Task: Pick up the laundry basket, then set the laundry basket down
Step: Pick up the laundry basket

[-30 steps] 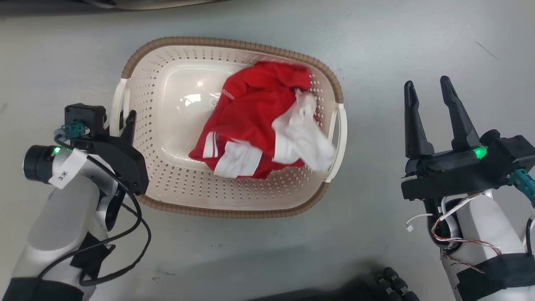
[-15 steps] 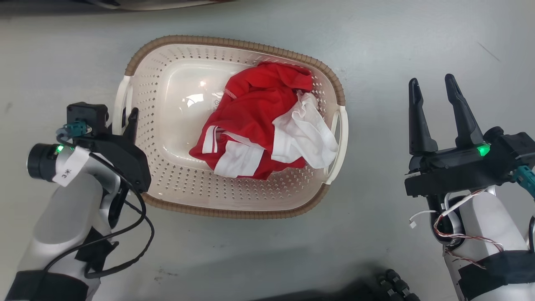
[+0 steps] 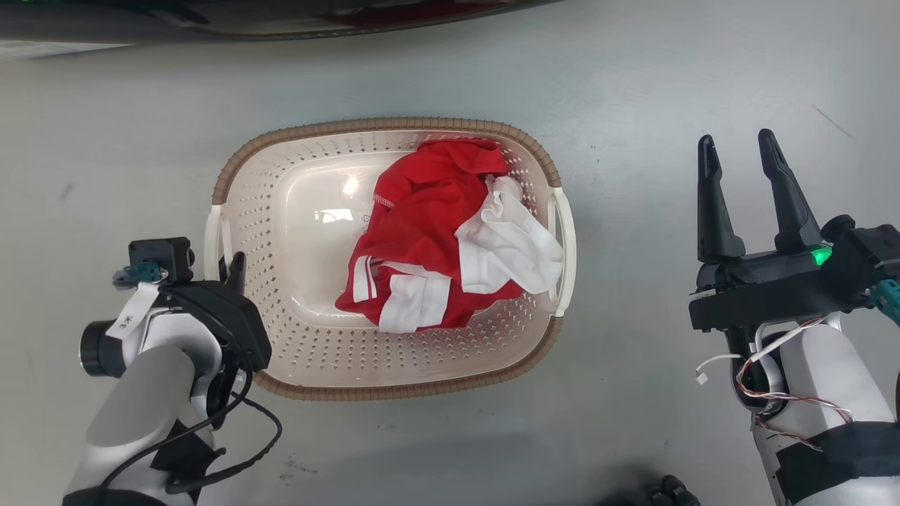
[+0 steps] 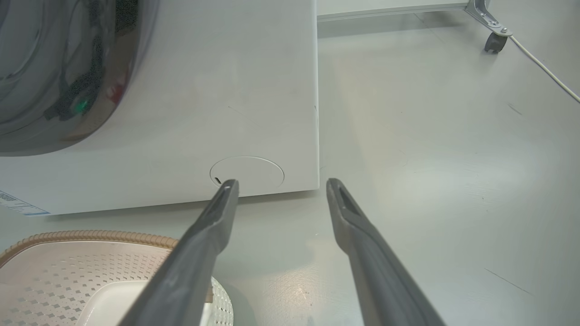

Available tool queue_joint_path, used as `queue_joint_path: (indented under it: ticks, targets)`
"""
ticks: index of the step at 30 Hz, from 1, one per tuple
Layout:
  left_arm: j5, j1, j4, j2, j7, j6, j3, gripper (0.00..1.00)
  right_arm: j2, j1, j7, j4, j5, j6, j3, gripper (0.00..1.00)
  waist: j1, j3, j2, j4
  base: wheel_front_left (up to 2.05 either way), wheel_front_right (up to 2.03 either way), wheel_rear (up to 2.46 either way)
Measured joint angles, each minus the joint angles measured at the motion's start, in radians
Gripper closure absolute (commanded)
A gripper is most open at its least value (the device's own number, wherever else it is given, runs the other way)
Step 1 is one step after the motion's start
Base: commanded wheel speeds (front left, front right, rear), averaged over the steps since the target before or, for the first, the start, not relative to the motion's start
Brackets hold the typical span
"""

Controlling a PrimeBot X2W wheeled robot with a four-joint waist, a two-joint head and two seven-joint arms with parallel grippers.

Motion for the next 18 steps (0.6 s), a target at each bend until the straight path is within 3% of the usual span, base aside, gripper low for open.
queue_joint_path:
  ticks: [15,16,17,18]
  targets:
    - [-0.038,-0.009,0.073,-0.019,0.028,-0.019,0.021,1.0,0.0,0.0,0.0,0.0,-0.016,0.008,-0.015,0.0,0.0,-0.012,0.0,0.012,0.0,0.0,0.0]
    - [-0.04,-0.01,0.077,-0.023,0.033,-0.019,0.024,0.92,0.0,0.0,0.0,0.0,-0.016,0.008,-0.015,0.0,0.0,-0.013,0.0,0.012,0.0,0.0,0.0]
    - [-0.046,-0.011,0.08,-0.024,0.036,-0.021,0.026,0.56,0.0,0.0,0.0,0.0,-0.016,0.009,-0.015,0.0,0.0,-0.013,0.0,0.012,0.0,0.0,0.0]
    - [-0.047,-0.013,0.083,-0.025,0.037,-0.028,0.026,0.0,0.0,0.0,0.0,0.0,-0.017,0.012,-0.016,0.0,0.0,-0.014,0.0,0.012,0.0,0.0,0.0]
